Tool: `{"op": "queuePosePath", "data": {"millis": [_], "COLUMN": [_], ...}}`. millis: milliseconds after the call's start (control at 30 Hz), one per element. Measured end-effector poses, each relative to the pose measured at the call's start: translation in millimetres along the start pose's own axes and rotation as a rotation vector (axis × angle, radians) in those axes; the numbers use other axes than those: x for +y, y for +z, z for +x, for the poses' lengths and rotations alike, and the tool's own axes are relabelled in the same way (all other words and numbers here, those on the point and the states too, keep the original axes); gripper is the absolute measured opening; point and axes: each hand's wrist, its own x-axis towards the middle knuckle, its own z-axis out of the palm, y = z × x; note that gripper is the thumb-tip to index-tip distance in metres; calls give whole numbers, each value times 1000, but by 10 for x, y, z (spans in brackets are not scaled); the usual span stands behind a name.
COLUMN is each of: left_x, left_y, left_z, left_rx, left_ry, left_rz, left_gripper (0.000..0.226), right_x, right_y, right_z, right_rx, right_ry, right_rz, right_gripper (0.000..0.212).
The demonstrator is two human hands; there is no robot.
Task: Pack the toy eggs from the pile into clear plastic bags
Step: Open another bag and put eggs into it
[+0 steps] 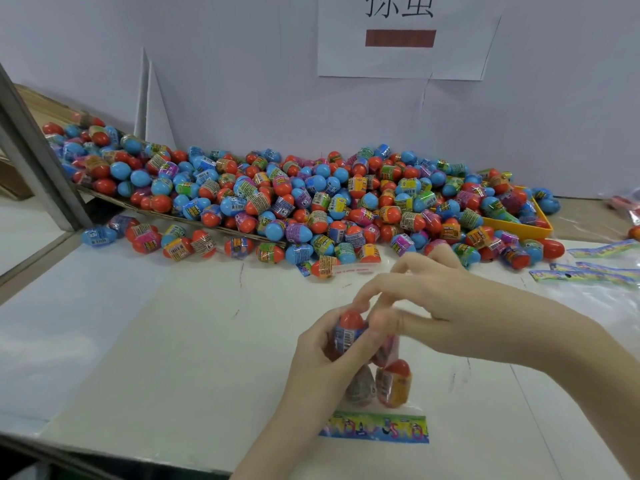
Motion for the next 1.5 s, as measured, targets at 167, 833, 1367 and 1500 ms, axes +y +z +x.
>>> {"op": "queuePosePath", "data": {"millis": [167,833,1367,1500], "left_x": [-26,-16,152,133], "left_y": [-35,44,6,20], "left_z": [-6,-56,33,13], "left_rx": [-26,-22,151,208], "left_ry": [6,-35,177,269], "left_rz": [-21,84,29,189], "left_gripper": [35,36,19,25], "right_x": [10,119,98,60], "right_y": [99,121,365,375], "right_z": [-21,167,100,87], "right_rx": [-6,339,882,858], "right_ry": [44,47,-116,-148], "right_rz": [-20,559,-156,-289], "right_gripper": [40,22,25,26]}}
